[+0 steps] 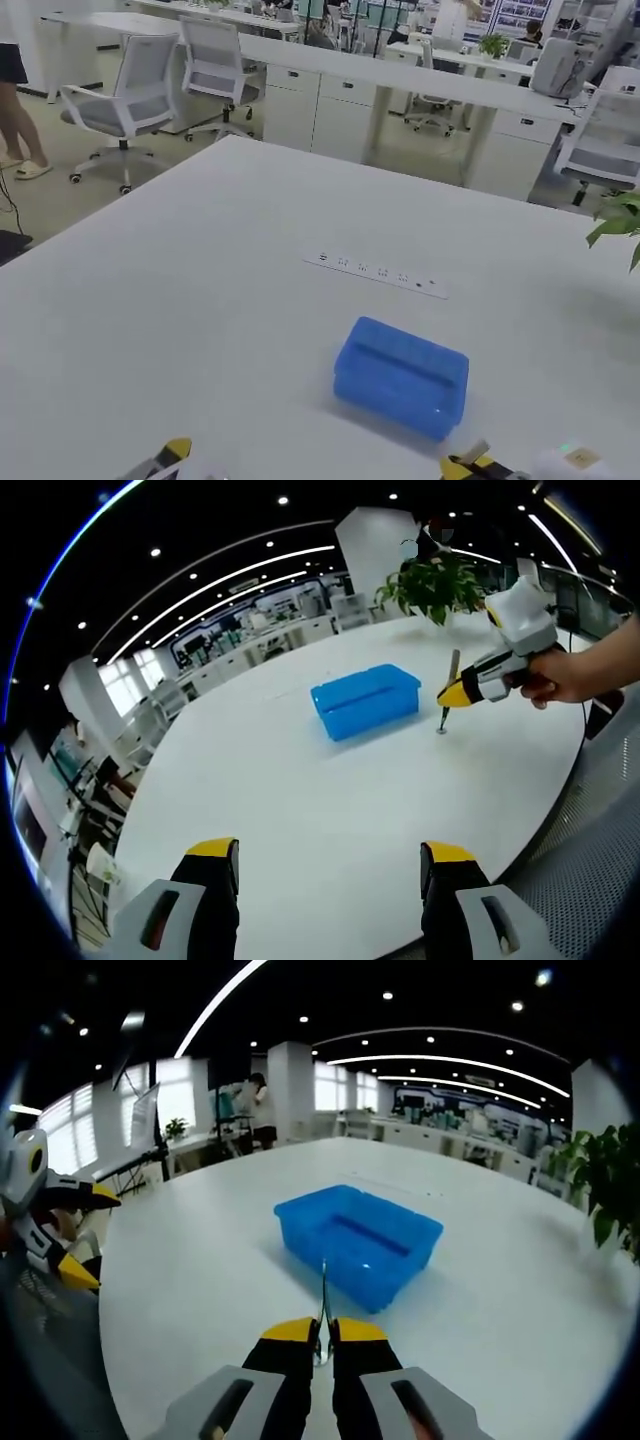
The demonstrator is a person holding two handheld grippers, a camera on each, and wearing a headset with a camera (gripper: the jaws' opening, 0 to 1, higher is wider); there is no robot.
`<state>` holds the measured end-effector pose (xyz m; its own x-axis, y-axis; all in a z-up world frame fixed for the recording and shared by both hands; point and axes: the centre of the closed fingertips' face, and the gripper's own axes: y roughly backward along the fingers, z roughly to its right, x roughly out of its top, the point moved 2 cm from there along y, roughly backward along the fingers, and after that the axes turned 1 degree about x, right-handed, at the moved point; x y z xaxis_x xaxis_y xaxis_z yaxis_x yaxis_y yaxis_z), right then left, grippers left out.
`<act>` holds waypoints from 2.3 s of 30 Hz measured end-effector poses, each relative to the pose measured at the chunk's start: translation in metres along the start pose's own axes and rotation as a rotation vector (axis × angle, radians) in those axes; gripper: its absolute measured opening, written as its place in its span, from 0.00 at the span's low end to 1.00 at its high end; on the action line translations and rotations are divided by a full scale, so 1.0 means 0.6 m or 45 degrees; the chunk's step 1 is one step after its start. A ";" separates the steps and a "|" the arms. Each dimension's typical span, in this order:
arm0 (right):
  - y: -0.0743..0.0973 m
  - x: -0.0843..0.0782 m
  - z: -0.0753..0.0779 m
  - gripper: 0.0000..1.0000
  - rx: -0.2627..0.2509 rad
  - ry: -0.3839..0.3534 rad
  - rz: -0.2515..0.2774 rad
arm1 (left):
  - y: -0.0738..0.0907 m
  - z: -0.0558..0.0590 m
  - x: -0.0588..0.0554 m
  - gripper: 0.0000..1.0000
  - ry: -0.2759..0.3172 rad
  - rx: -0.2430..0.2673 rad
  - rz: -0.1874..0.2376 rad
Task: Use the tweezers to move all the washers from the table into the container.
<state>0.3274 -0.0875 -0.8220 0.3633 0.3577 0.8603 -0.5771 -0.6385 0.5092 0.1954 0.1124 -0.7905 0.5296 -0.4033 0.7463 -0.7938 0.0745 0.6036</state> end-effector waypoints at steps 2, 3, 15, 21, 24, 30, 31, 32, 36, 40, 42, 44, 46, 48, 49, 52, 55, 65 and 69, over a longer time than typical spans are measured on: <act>0.000 0.002 -0.001 0.02 0.008 -0.005 -0.009 | 0.000 -0.001 0.001 0.75 0.003 0.003 0.005; 0.001 0.007 -0.003 0.02 0.013 -0.005 -0.006 | 0.000 -0.001 0.001 0.75 0.004 0.004 0.005; 0.007 0.085 -0.009 0.02 0.048 0.068 0.078 | 0.001 -0.002 0.004 0.75 0.009 0.005 0.025; 0.010 0.119 0.005 0.02 0.019 0.091 0.119 | 0.003 -0.003 0.005 0.75 0.011 0.009 0.027; 0.007 0.131 0.016 0.02 -0.003 0.100 0.128 | 0.004 -0.002 0.006 0.75 0.012 0.008 0.030; -0.008 0.154 0.038 0.02 -0.052 0.095 0.152 | 0.004 -0.002 0.006 0.75 0.012 0.007 0.030; -0.012 0.154 0.040 0.02 -0.061 0.105 0.141 | 0.004 -0.002 0.006 0.75 0.014 0.006 0.030; -0.017 0.154 0.043 0.02 -0.074 0.115 0.133 | 0.004 -0.002 0.006 0.75 0.015 0.005 0.030; -0.033 0.151 0.051 0.02 -0.096 0.120 0.117 | 0.002 -0.002 0.005 0.75 0.017 0.005 0.027; -0.047 0.143 0.061 0.02 -0.126 0.118 0.100 | 0.001 -0.002 0.004 0.75 0.019 0.000 0.021; -0.056 0.132 0.064 0.02 -0.119 0.097 0.073 | 0.000 0.000 0.003 0.75 0.015 -0.007 0.015; -0.062 0.124 0.065 0.02 -0.121 0.079 0.052 | 0.000 0.001 0.002 0.75 0.012 -0.011 0.011; -0.068 0.118 0.064 0.02 -0.119 0.054 0.039 | -0.001 0.002 0.001 0.75 0.008 -0.014 0.008; -0.074 0.110 0.065 0.02 -0.118 0.056 0.015 | -0.002 0.003 0.000 0.75 0.008 -0.017 0.002; -0.077 0.102 0.068 0.02 -0.124 0.040 -0.022 | -0.002 0.003 0.000 0.75 0.008 -0.019 -0.001; -0.083 0.098 0.073 0.02 -0.116 0.014 -0.014 | -0.003 0.003 -0.001 0.74 0.010 -0.020 -0.003; -0.090 0.091 0.074 0.02 -0.106 0.013 -0.057 | -0.004 0.003 -0.004 0.74 0.015 -0.021 -0.016; -0.105 0.074 0.073 0.03 -0.055 0.001 -0.138 | -0.005 0.008 -0.005 0.74 0.011 -0.039 -0.035; -0.107 0.075 0.073 0.03 -0.043 -0.014 -0.127 | -0.003 0.008 -0.001 0.72 0.018 -0.045 -0.023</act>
<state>0.4127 -0.0604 -0.8168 0.4280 0.4107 0.8051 -0.5619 -0.5768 0.5929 0.1953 0.1081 -0.7933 0.5482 -0.3921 0.7387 -0.7730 0.0998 0.6265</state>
